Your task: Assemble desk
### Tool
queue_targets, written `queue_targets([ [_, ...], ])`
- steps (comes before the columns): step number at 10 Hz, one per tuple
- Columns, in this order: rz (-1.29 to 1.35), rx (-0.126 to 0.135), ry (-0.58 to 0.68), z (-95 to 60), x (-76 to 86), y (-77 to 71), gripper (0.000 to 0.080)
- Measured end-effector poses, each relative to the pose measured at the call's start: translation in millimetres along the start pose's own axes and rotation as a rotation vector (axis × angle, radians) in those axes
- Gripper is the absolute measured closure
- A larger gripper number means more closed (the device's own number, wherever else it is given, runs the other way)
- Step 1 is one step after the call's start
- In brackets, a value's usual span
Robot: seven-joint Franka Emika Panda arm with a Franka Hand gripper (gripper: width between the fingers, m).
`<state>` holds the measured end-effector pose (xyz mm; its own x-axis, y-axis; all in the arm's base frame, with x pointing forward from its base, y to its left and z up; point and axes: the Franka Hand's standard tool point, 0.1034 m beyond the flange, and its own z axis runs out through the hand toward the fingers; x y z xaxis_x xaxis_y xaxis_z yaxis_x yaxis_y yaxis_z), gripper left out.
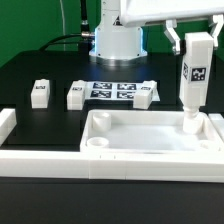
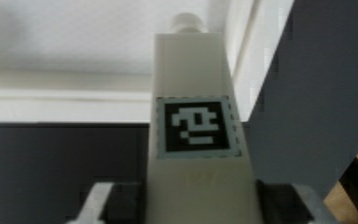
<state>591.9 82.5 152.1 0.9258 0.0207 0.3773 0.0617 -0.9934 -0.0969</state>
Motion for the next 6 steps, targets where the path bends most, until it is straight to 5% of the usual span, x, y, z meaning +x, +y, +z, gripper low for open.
queue_targets([
  [4,-0.013,0.001,0.0,1.5,0.8,-1.6,0.0509],
  [6,-0.077,0.01,0.026,6.9,23.6,-14.2,0.0509],
])
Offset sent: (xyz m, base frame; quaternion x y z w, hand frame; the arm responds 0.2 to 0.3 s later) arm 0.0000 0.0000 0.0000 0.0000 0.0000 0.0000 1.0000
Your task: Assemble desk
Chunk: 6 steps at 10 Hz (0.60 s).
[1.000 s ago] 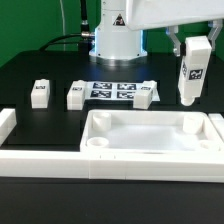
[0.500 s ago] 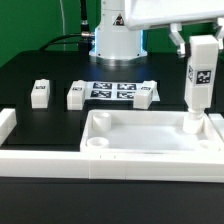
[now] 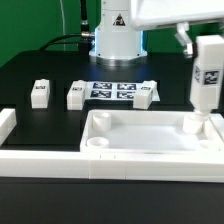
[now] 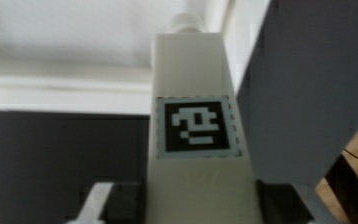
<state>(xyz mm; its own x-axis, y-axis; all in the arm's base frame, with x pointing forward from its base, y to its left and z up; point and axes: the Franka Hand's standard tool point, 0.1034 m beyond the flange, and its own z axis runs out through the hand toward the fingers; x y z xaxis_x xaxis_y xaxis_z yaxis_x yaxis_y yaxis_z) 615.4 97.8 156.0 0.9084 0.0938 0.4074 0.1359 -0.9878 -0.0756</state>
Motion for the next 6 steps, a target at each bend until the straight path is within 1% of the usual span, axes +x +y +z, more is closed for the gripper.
queue_targets([
  [1,-0.029,-0.001,0.005,3.2,6.8,5.4,0.0509],
  [2,-0.023,-0.001,-0.007,4.5,6.2,8.5,0.0509],
  [5,-0.024,0.0,-0.009,6.2,4.7,7.8,0.0509],
  [6,-0.048,-0.003,-0.001,12.1,3.3,8.0,0.0509],
])
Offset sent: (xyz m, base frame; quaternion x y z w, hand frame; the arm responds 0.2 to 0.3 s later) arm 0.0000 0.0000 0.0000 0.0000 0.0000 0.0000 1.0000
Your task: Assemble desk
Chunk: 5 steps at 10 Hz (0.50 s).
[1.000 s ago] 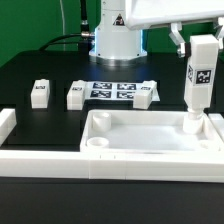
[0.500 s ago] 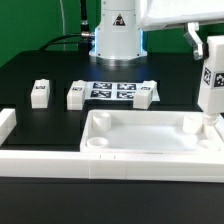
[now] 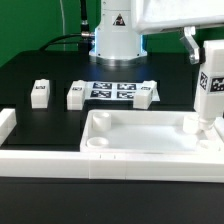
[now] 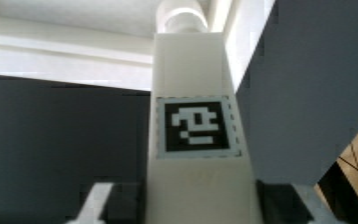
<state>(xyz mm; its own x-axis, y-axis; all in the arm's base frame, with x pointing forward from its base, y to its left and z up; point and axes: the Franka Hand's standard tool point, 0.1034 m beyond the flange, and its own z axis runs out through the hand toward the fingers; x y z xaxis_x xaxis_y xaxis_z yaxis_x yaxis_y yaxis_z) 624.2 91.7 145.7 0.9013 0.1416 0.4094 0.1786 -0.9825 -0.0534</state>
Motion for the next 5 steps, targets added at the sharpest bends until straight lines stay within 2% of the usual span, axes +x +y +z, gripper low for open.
queue_targets([
  [2,0.0,0.002,0.001,8.4,5.5,1.2,0.0509],
  [5,-0.004,0.004,-0.001,11.7,5.1,-1.5,0.0509],
])
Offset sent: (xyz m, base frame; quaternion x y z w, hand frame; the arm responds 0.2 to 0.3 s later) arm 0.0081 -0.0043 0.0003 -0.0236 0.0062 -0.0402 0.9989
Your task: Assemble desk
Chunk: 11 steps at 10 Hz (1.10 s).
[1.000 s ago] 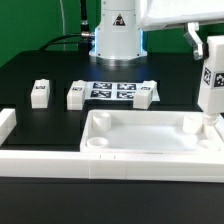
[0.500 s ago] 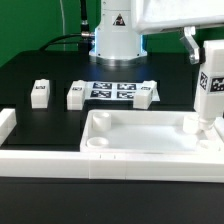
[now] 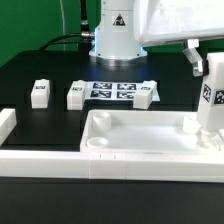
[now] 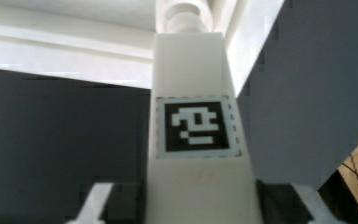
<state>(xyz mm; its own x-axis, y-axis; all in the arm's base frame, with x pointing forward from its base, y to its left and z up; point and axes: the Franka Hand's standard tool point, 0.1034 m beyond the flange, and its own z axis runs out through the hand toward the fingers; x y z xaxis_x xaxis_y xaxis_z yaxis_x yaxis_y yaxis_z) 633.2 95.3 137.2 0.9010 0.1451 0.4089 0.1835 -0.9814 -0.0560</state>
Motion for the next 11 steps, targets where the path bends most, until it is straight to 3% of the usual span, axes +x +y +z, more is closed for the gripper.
queue_targets([
  [11,0.005,0.001,-0.012,8.9,-3.8,3.9,0.0509],
])
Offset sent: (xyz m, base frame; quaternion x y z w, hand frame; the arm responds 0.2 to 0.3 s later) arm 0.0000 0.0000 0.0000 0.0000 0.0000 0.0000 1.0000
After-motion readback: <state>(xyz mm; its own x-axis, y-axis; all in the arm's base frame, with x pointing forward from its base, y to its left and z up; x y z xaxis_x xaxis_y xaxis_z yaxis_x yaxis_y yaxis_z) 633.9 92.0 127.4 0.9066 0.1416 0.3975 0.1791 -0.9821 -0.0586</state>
